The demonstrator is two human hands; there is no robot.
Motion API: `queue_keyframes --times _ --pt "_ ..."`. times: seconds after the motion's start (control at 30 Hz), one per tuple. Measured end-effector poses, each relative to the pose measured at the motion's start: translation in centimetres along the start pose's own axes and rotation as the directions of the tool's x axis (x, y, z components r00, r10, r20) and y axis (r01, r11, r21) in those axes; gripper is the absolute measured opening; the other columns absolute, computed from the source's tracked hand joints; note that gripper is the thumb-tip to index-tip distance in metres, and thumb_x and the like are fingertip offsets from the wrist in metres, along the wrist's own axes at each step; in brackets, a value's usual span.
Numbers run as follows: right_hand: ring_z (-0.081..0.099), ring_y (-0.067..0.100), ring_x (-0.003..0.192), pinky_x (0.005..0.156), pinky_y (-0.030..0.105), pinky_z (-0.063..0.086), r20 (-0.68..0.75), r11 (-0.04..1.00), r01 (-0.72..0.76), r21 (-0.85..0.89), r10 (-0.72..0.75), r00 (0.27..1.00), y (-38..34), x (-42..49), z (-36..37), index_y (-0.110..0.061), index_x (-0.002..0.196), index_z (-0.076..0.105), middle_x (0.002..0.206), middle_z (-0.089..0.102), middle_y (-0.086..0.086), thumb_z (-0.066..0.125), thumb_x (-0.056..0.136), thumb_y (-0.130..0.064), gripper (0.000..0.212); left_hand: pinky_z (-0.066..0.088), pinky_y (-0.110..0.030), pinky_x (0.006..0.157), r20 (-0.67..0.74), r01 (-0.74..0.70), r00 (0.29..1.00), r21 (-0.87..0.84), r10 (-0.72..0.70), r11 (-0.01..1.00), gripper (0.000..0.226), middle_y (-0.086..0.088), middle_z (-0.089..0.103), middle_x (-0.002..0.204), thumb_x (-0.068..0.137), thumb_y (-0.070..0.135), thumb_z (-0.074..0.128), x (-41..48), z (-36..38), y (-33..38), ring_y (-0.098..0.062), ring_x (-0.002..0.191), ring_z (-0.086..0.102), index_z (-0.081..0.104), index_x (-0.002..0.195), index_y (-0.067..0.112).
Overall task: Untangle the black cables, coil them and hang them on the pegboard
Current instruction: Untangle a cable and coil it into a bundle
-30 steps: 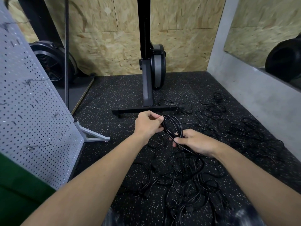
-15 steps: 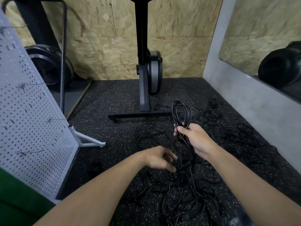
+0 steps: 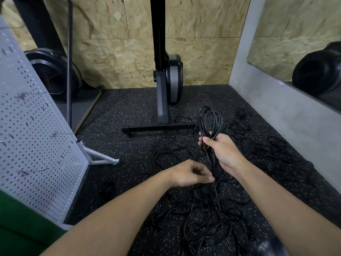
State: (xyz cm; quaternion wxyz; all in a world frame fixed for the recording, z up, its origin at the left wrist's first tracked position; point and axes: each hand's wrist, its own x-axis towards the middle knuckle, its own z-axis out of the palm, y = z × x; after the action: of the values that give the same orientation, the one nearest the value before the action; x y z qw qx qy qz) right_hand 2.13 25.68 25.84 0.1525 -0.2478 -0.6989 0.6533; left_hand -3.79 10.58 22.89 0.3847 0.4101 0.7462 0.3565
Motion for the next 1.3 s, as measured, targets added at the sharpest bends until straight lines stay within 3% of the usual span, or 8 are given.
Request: queue_keyframes --times 0.13,0.27,0.43,0.6,0.77,0.93,1.0,1.3 --pt "0.072 0.02 0.105 0.1 0.038 0.053 -0.014 0.998 -0.003 -0.061 0.003 1.0 0.0 0.3 -0.6 -0.017 0.106 0.074 0.096 0.079 0.001 0.058 0.105 -0.014 0.016 0.046 -0.026 0.092 0.026 0.029 0.999 0.129 -0.033 0.991 0.02 0.006 0.078 0.107 0.103 0.04 0.062 -0.2 -0.6 -0.6 -0.002 0.093 0.065 0.07 0.108 0.022" --pt "0.07 0.019 0.102 0.097 0.041 0.052 -0.056 0.928 0.049 -0.368 -0.074 0.996 0.1 1.1 -2.1 -0.021 0.098 0.074 0.099 0.076 -0.003 0.059 0.104 -0.018 0.016 0.046 -0.027 0.073 -0.014 0.027 1.0 0.334 -0.023 0.942 0.015 0.007 0.075 0.085 0.104 0.045 0.059 -0.6 -1.6 -0.3 -0.003 0.074 0.063 0.065 0.104 0.031" --pt "0.066 0.023 0.079 0.064 0.033 0.045 -0.096 0.772 -0.022 -0.636 -0.051 0.994 0.4 1.7 -3.7 -0.013 0.106 0.071 0.09 0.071 0.007 0.059 0.104 -0.024 0.017 0.052 -0.034 0.072 -0.084 -0.107 0.983 0.449 0.161 0.887 0.018 0.01 0.066 0.087 0.103 0.044 0.059 -1.7 -3.4 1.7 -0.009 0.075 0.059 0.066 0.098 0.028" --pt "0.07 0.033 0.097 0.09 0.044 0.056 -0.097 0.826 -0.118 -0.551 0.077 0.992 1.4 2.5 -3.8 -0.004 0.106 0.069 0.103 0.075 0.016 0.071 0.094 -0.028 0.026 0.051 -0.025 0.079 -0.261 -0.21 0.889 0.497 0.376 0.842 0.02 0.014 0.066 0.092 0.098 0.043 0.067 -2.4 -5.2 2.8 -0.001 0.085 0.06 0.075 0.099 0.025" --pt "0.063 0.015 0.071 0.057 0.025 0.049 -0.057 0.956 -0.185 -0.229 0.176 0.983 1.0 2.4 -3.3 0.006 0.125 0.062 0.094 0.07 0.003 0.057 0.1 -0.004 0.028 0.047 -0.021 0.08 -0.386 -0.219 0.827 0.446 0.408 0.868 0.013 0.012 0.065 0.093 0.096 0.04 0.072 -2.6 -6.2 2.0 -0.003 0.089 0.061 0.078 0.096 0.028" --pt "0.062 0.02 0.084 0.076 0.034 0.045 0.083 0.882 -0.067 -0.466 0.119 0.989 0.3 1.4 -3.1 -0.017 0.107 0.07 0.096 0.072 0.008 0.049 0.106 -0.015 0.021 0.052 -0.024 0.084 -0.476 -0.235 0.776 0.392 0.414 0.89 0.01 0.01 0.069 0.095 0.094 0.036 0.075 -2.7 -6.3 2.0 -0.005 0.091 0.064 0.08 0.098 0.027" --pt "0.06 0.015 0.078 0.069 0.029 0.043 0.195 0.848 -0.031 -0.529 0.157 0.968 0.1 0.7 -2.6 -0.015 0.106 0.07 0.087 0.068 0.002 0.046 0.107 -0.013 0.024 0.05 -0.02 0.084 -0.516 -0.258 0.743 0.365 0.425 0.894 0.01 0.011 0.071 0.096 0.093 0.032 0.078 -2.7 -6.3 2.1 -0.003 0.092 0.065 0.079 0.1 0.026" --pt "0.057 0.018 0.071 0.064 0.033 0.042 0.505 0.932 -0.349 -0.097 0.348 0.79 0.0 -0.3 -1.3 -0.002 0.117 0.068 0.079 0.061 0.003 0.036 0.105 -0.03 0.044 0.046 -0.018 0.084 -0.658 -0.259 0.686 0.176 0.309 0.95 0.008 0.012 0.073 0.103 0.095 0.03 0.075 -2.1 -7.1 1.2 -0.003 0.097 0.064 0.081 0.1 0.029"
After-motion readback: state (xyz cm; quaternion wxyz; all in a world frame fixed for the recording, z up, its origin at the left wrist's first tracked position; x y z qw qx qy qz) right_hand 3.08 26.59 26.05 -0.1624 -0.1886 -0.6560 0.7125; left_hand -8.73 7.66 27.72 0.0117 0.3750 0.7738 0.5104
